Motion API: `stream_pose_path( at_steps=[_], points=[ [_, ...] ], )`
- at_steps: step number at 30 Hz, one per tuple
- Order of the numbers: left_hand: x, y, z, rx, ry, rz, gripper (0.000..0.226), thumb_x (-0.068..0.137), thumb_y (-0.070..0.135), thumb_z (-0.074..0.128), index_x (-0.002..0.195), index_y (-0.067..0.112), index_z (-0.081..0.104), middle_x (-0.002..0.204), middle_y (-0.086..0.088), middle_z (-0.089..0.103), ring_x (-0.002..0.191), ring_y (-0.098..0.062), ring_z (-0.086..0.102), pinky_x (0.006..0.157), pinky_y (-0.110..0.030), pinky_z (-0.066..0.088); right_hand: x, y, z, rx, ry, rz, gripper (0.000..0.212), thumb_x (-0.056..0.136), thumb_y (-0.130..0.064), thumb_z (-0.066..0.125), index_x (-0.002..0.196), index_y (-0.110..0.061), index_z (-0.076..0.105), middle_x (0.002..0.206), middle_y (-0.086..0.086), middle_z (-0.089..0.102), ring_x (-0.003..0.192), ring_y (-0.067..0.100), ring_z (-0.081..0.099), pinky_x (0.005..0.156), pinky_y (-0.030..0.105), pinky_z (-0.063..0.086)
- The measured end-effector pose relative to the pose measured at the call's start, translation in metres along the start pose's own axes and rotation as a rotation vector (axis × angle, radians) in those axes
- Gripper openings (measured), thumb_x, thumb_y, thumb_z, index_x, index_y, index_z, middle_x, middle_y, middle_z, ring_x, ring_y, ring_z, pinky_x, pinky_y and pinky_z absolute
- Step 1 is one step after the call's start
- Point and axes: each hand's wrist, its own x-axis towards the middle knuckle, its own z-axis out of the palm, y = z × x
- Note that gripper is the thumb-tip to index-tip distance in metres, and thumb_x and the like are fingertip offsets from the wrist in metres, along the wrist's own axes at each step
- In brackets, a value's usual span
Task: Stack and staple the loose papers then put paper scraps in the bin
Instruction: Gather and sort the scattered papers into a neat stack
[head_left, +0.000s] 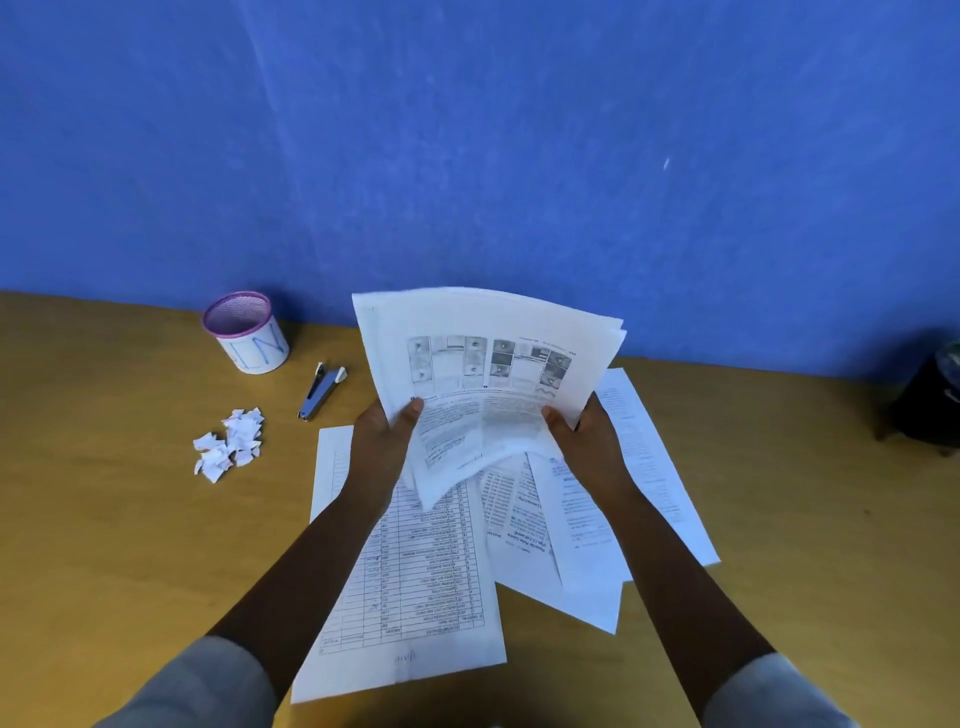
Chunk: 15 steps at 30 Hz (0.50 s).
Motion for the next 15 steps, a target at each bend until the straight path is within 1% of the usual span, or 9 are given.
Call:
stream_pose_path(
  at_steps=[2,4,5,7,9,11,12,14,15],
  points=[
    [0.004,0.004,-0.001,-0.025,0.008,0.002,0.026,0.09,0.012,0.053,0.115,0.012,0.056,0.095,0.009,0.065,0.087,-0.011,0.063,0.065,-0.013,0.052,0.003,-0.001,-0.004,0.004,-0.009,-0.004,0.042,0.09,-0.016,0.059,0.129,-0.011,0.046,0.122,0.007,0.061,0.109,0.018,0.058,0.093,0.03,0.047],
    [0.007,0.009,-0.003,-0.055,0.03,0.011,0.022,0.091,0.008,0.049,0.109,0.019,0.057,0.085,0.021,0.066,0.076,0.003,0.065,0.059,-0.006,0.049,0.006,0.001,-0.007,-0.018,-0.016,0.031,0.041,0.089,-0.02,0.061,0.127,-0.013,0.048,0.115,0.006,0.064,0.103,0.018,0.061,0.09,0.031,0.048],
    [0.009,0.01,-0.003,-0.073,0.055,0.013,0.024,0.091,0.005,0.048,0.107,0.022,0.055,0.087,0.022,0.066,0.073,0.007,0.064,0.059,-0.004,0.048,0.007,0.004,-0.009,-0.032,-0.03,0.054,0.04,0.088,-0.023,0.062,0.125,-0.014,0.049,0.115,0.006,0.064,0.102,0.019,0.061,0.088,0.032,0.048],
    [0.014,0.012,-0.004,-0.103,0.102,0.002,0.029,0.091,0.004,0.047,0.117,0.018,0.051,0.104,0.01,0.06,0.076,0.005,0.06,0.06,-0.002,0.047,0.005,0.009,-0.009,-0.077,-0.069,0.089,0.04,0.088,-0.027,0.062,0.123,-0.012,0.051,0.118,0.008,0.063,0.105,0.023,0.06,0.088,0.037,0.048],
    [0.016,0.009,-0.005,-0.097,0.125,-0.025,0.034,0.091,0.006,0.049,0.125,0.009,0.048,0.112,0.003,0.053,0.081,0.001,0.055,0.062,-0.005,0.046,0.001,0.015,-0.007,-0.105,-0.072,0.104,0.04,0.087,-0.029,0.063,0.122,-0.012,0.052,0.117,0.009,0.063,0.105,0.025,0.06,0.086,0.038,0.048],
    [0.017,0.004,-0.008,-0.088,0.132,-0.045,0.036,0.091,0.008,0.05,0.126,0.004,0.048,0.116,0.0,0.053,0.087,-0.007,0.055,0.065,-0.011,0.043,-0.002,0.019,-0.007,-0.09,-0.029,0.123,0.041,0.085,-0.031,0.066,0.119,-0.013,0.053,0.115,0.009,0.064,0.102,0.025,0.061,0.083,0.036,0.049],
    [0.018,0.001,-0.009,-0.088,0.14,-0.061,0.035,0.091,0.009,0.05,0.126,0.003,0.049,0.116,-0.002,0.054,0.088,-0.008,0.055,0.066,-0.012,0.042,-0.003,0.021,-0.007,-0.069,-0.009,0.15,0.042,0.083,-0.032,0.068,0.117,-0.014,0.053,0.113,0.008,0.063,0.1,0.025,0.062,0.082,0.037,0.051],
    [0.017,-0.004,-0.011,-0.104,0.154,-0.09,0.034,0.091,0.011,0.051,0.124,0.002,0.051,0.114,-0.004,0.057,0.083,-0.005,0.055,0.063,-0.014,0.042,-0.006,0.023,-0.008,0.002,-0.005,0.243,0.046,0.078,-0.032,0.073,0.114,-0.013,0.051,0.107,0.007,0.061,0.089,0.023,0.063,0.081,0.04,0.056],
    [0.017,-0.004,-0.012,-0.112,0.16,-0.103,0.034,0.091,0.011,0.051,0.123,0.003,0.051,0.11,-0.002,0.058,0.081,-0.003,0.055,0.061,-0.014,0.042,-0.008,0.025,-0.009,0.055,-0.025,0.302,0.049,0.077,-0.03,0.074,0.114,-0.011,0.049,0.103,0.007,0.06,0.081,0.021,0.064,0.078,0.04,0.057]
  ],
)
